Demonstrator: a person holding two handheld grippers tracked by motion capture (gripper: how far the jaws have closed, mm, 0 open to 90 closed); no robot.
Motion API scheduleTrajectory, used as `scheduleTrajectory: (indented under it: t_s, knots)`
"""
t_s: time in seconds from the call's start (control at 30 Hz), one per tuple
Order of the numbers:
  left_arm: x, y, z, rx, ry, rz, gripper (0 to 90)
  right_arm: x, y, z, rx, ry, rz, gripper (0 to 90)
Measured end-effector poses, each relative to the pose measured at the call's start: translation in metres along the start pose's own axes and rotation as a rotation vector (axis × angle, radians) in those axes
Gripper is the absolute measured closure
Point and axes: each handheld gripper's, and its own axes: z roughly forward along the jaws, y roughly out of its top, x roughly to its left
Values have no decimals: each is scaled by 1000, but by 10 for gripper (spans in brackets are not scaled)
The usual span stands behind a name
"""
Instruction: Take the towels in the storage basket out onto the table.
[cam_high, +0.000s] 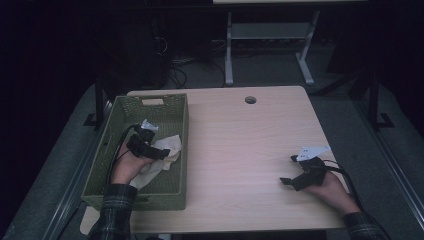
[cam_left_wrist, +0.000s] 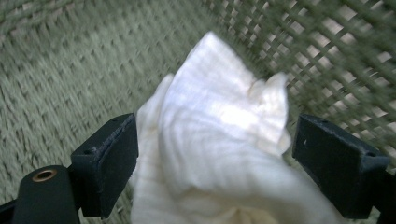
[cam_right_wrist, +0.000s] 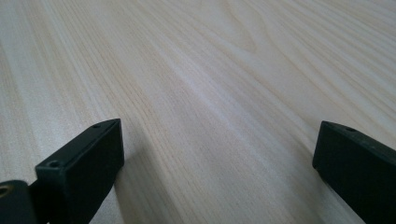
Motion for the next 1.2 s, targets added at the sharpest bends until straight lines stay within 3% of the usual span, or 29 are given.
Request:
scheduleTrajectory:
  t_s: [0.1,0.2,0.4,0.57,0.7,0.97,1.13,1.2]
  knots:
    - [1,-1,4,17,-10,-2,140,0,0,0,0,0,1,17]
    - [0,-3,10,61,5,8,140,0,0,0,0,0,1,17]
    - [0,-7,20,130,-8,5,140,0,0,0,0,0,1,17]
    - [0,-8,24,153,-10,10,141,0,0,0,0,0,1,17]
    - [0,-9,24,186,-32,5,239,0,0,0,0,0,1,17]
    - [-3,-6,18,217,-52,13,646,0,0,0,1,0,2,17]
    - [-1,-4,13,205,-56,-15,703,0,0,0,0,0,1,17]
    - [0,-3,8,177,-64,-33,708,0,0,0,0,0,1,17]
